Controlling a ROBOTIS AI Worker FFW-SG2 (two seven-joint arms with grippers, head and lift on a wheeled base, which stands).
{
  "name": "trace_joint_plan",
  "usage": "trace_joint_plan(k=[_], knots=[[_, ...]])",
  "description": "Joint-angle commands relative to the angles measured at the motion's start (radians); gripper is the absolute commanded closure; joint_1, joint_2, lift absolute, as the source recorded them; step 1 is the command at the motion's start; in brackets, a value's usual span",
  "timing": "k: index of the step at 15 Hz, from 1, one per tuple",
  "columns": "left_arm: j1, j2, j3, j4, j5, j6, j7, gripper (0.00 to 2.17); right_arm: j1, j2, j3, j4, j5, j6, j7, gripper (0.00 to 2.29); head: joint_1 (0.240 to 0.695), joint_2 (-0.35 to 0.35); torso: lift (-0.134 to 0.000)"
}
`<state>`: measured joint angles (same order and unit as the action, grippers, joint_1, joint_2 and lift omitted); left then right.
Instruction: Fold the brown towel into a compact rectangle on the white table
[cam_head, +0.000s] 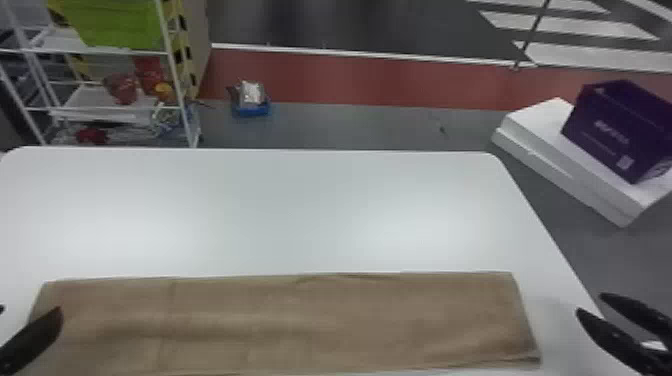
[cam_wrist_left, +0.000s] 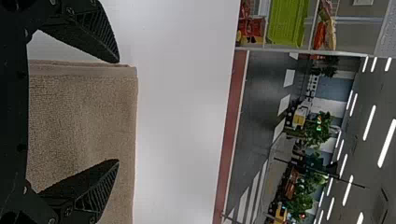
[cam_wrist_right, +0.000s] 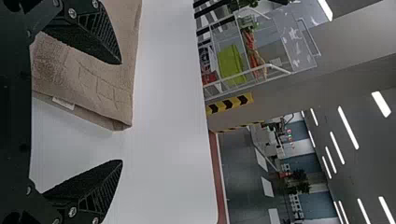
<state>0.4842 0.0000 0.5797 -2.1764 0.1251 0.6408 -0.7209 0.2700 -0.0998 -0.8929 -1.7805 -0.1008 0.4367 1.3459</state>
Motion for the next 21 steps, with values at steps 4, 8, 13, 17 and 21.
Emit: trace_joint_plan(k=[4,8,13,17,21], knots=[[-0.022,-0.003,0.000,0.035,-0.016,-0.003,-0.003,0.14,-0.008,0.000,0.002,0.021,0.020,-0.026,-0.002,0.15,0.695,-0.125,-0.124],[-0.026,-0.003,-0.004,0.038,-0.018,-0.003,-0.002,0.14,-0.011,0.002,0.011,0.021,0.029,-0.026,-0.004,0.15,0.695,-0.123,-0.124],[-0.036,-0.003,-0.008,0.055,-0.039,-0.009,-0.006,0.14,-0.011,0.006,0.017,0.021,0.036,-0.029,-0.004,0.15,0.695,-0.116,-0.124],[-0.042,-0.003,-0.015,0.059,-0.088,-0.009,0.000,0.14,-0.011,0.008,0.017,0.021,0.036,-0.042,-0.004,0.15,0.695,-0.112,-0.124],[-0.055,-0.003,-0.021,0.079,-0.159,-0.003,0.031,0.14,-0.011,0.009,0.015,0.029,0.036,-0.060,-0.002,0.15,0.695,-0.093,-0.124]])
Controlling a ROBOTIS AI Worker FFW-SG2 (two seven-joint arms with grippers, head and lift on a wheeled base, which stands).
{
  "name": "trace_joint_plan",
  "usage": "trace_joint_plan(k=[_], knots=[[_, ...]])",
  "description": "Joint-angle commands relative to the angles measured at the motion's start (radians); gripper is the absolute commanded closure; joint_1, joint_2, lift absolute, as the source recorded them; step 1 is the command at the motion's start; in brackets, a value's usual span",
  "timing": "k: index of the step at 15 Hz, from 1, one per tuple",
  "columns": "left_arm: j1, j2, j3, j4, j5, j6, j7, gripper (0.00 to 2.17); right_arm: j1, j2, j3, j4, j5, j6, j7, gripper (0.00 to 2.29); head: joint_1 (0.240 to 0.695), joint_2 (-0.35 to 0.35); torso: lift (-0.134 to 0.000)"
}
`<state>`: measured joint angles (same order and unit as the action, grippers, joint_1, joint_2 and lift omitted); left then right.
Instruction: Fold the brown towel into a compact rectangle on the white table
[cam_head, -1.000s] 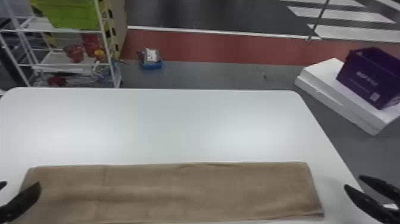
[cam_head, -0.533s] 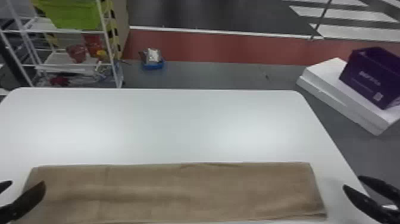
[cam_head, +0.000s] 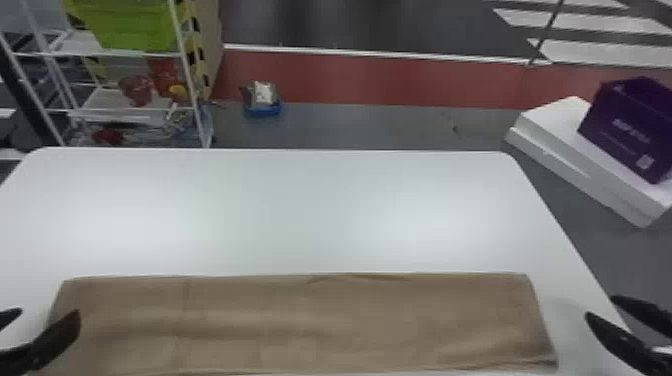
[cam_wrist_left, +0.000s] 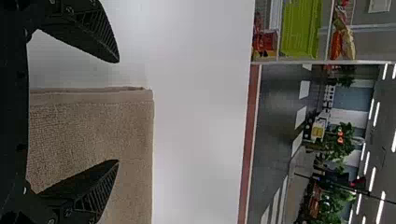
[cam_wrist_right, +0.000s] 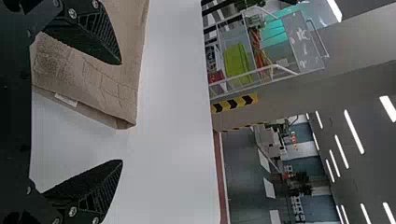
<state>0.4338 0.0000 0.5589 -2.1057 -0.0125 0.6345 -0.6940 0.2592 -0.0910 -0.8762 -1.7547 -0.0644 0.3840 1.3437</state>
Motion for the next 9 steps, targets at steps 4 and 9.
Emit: trace_joint_plan(k=[4,9], knots=[[-0.015,-0.003,-0.001,0.029,-0.055,0.015,0.005,0.14,0.000,0.000,-0.001,0.009,-0.002,-0.026,0.000,0.15,0.695,-0.075,-0.124],[-0.015,-0.003,0.001,0.026,-0.063,0.070,-0.005,0.21,0.003,0.002,-0.001,0.011,-0.002,-0.029,0.000,0.15,0.695,-0.070,-0.124]])
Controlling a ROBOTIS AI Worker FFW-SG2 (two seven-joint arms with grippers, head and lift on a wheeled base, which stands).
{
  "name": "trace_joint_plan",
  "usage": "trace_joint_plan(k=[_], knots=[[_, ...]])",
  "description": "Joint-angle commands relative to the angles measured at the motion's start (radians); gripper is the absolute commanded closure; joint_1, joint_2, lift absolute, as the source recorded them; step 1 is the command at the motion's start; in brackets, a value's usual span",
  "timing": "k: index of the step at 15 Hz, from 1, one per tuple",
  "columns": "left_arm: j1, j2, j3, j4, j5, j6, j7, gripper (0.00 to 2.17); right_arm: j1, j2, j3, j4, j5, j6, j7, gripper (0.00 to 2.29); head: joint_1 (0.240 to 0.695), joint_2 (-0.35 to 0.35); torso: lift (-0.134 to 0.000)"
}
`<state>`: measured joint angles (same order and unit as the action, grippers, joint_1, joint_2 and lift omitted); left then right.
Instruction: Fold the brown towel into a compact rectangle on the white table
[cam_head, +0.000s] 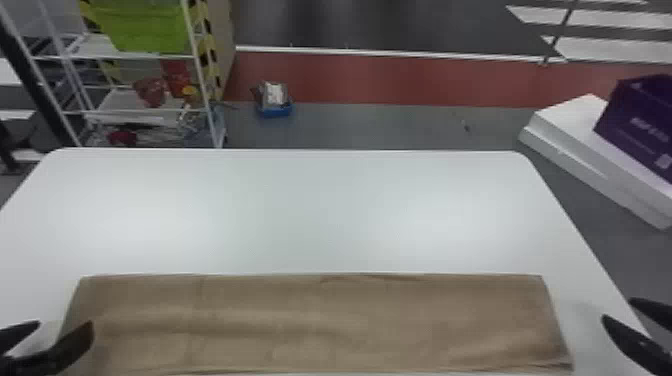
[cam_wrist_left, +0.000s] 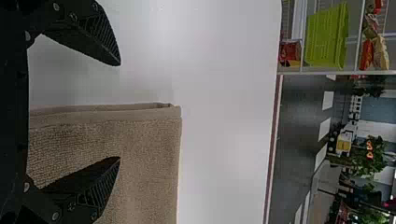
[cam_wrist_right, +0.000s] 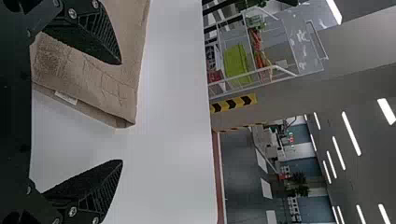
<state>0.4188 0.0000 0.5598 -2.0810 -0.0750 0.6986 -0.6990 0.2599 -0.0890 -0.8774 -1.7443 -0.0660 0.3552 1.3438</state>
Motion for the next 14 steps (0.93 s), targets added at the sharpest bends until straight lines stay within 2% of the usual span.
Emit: trace_joint_plan(k=[1,10,12,14], knots=[[0.000,-0.003,0.000,0.004,0.000,0.006,-0.002,0.21,0.002,0.000,0.000,-0.001,-0.002,0.000,0.000,0.15,0.695,-0.071,-0.124],[0.000,-0.003,-0.006,0.007,-0.019,0.034,-0.016,0.27,0.006,0.000,0.002,-0.001,-0.008,-0.003,0.003,0.15,0.695,-0.072,-0.124],[0.000,-0.003,-0.014,0.006,-0.034,0.034,-0.027,0.58,0.007,0.000,0.000,-0.003,-0.012,-0.003,0.006,0.15,0.695,-0.075,-0.124],[0.000,-0.003,-0.017,0.004,-0.039,0.034,-0.031,1.20,0.007,0.000,0.000,-0.003,-0.015,-0.003,0.006,0.15,0.695,-0.079,-0.124]])
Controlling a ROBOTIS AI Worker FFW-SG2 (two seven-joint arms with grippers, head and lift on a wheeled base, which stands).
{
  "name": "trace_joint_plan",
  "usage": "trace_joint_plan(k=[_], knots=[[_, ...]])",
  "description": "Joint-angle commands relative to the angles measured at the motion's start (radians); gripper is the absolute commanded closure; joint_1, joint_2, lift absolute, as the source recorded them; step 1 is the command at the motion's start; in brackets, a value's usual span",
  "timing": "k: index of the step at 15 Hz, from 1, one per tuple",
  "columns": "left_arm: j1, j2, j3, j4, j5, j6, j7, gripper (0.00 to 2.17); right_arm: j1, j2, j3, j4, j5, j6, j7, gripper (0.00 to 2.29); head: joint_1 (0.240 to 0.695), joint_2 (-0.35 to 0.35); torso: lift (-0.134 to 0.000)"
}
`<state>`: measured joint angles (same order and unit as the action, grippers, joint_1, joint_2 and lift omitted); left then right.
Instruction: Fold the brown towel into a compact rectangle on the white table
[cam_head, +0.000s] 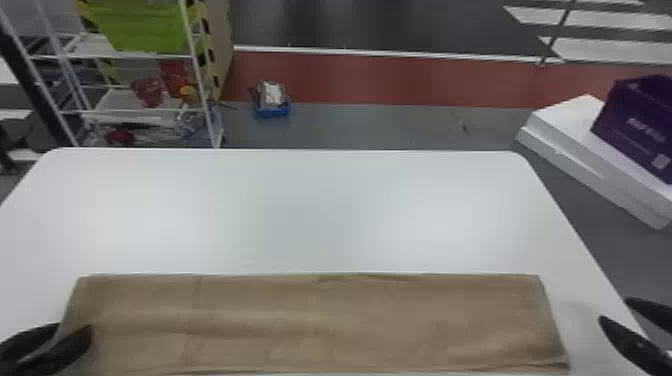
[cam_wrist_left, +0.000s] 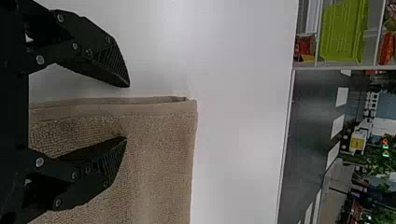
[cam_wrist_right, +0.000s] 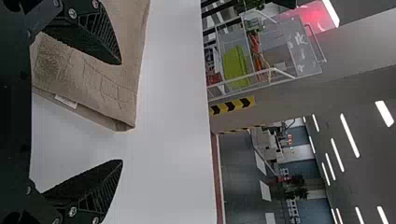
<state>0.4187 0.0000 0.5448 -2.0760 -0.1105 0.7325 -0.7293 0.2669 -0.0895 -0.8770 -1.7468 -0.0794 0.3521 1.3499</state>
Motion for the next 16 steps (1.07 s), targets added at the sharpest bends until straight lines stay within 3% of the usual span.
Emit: trace_joint_plan(k=[1,3,9,13,16], knots=[[0.002,-0.003,0.000,-0.006,0.005,-0.003,-0.001,1.45,0.000,0.001,0.000,0.000,-0.003,0.000,0.000,0.15,0.695,-0.081,-0.124],[0.006,-0.003,0.004,-0.021,0.023,0.000,-0.010,1.69,0.000,0.001,0.001,0.000,-0.006,0.000,0.000,0.15,0.695,-0.085,-0.124],[0.009,-0.003,0.047,-0.082,0.129,0.104,-0.058,1.70,0.002,0.017,0.047,-0.023,-0.023,0.015,0.002,0.15,0.695,-0.086,-0.124],[0.000,-0.003,0.056,-0.088,0.181,0.111,-0.064,1.70,0.002,0.031,0.116,-0.046,-0.049,0.049,-0.001,0.16,0.695,-0.047,-0.124],[-0.031,-0.003,0.090,-0.085,0.244,0.117,-0.064,1.70,0.002,0.039,0.202,-0.046,-0.049,0.055,-0.009,0.35,0.695,-0.001,-0.124]])
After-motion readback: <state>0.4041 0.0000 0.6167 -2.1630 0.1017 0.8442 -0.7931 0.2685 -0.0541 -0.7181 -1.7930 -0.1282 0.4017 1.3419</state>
